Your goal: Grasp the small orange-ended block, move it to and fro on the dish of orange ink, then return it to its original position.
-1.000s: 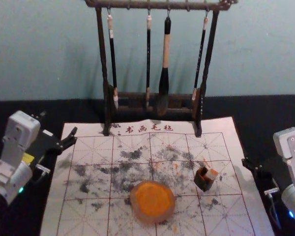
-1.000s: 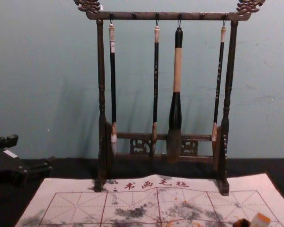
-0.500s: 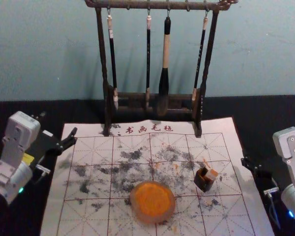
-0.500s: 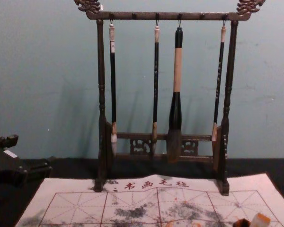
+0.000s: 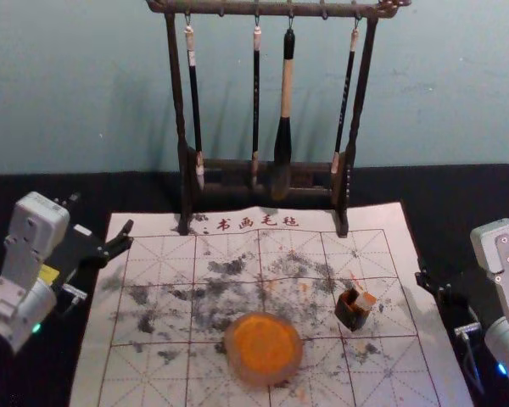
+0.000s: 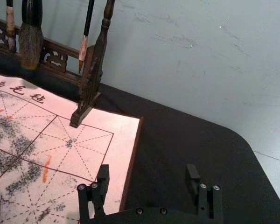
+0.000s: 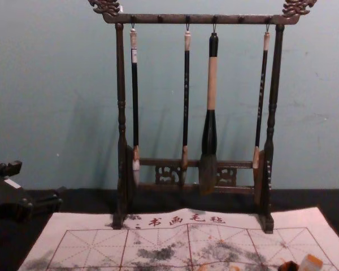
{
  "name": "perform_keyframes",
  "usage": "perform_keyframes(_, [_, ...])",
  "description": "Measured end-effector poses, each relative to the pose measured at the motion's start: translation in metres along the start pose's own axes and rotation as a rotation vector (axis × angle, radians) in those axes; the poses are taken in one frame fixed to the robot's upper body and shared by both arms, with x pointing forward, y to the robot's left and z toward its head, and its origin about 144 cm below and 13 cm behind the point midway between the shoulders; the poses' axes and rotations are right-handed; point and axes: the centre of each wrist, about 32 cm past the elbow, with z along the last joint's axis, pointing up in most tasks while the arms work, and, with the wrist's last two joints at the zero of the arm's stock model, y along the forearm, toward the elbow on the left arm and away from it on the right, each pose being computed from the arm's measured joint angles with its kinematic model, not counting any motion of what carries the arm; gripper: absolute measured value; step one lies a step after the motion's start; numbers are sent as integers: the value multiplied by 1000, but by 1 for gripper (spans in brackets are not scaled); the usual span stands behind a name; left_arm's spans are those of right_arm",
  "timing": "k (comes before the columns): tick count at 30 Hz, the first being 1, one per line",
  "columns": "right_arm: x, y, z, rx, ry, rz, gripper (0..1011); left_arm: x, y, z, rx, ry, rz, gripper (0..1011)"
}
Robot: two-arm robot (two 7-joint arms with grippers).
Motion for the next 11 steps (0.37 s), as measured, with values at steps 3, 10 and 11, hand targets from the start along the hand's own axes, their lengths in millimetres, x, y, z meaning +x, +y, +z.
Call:
perform_keyframes(3, [0, 0, 0, 1, 0, 0, 1000, 0, 0, 0, 0, 0, 0, 1001])
perform_keyframes(10, [0, 0, 0, 1, 0, 0, 1000, 0, 0, 0, 0, 0, 0, 1001])
perform_keyframes(11, [0, 0, 0, 1, 0, 0, 1000, 0, 0, 0, 0, 0, 0, 1001])
